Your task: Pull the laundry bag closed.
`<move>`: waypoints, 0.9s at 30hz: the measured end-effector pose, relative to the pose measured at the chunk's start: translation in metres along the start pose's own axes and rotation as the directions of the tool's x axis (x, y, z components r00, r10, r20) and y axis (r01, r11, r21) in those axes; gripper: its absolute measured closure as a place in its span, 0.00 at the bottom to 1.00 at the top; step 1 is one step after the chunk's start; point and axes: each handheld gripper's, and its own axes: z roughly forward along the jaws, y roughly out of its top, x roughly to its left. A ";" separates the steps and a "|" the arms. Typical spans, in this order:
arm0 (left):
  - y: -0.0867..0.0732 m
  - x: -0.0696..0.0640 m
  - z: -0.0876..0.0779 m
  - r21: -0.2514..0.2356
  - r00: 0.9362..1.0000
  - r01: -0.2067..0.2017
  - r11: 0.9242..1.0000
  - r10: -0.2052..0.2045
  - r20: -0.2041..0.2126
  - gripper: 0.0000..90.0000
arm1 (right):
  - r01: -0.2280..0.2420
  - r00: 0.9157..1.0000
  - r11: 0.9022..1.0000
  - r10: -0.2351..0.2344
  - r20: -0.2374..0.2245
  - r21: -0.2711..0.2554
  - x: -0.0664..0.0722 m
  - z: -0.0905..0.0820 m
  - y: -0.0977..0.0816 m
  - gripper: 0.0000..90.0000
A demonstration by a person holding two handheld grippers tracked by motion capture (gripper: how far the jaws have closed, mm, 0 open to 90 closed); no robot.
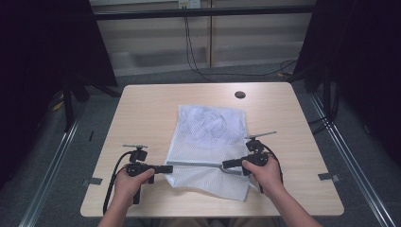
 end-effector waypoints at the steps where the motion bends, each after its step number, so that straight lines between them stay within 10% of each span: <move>1: 0.000 0.000 0.000 0.004 1.000 -0.004 1.000 0.004 -0.001 0.98 | -0.004 1.000 1.000 0.004 0.000 -0.001 0.000 0.000 0.000 0.97; 27: 0.004 0.001 -0.001 0.003 1.000 -0.001 1.000 0.001 -0.005 0.98 | -0.016 1.000 1.000 0.016 0.011 -0.014 -0.005 -0.009 -0.005 0.97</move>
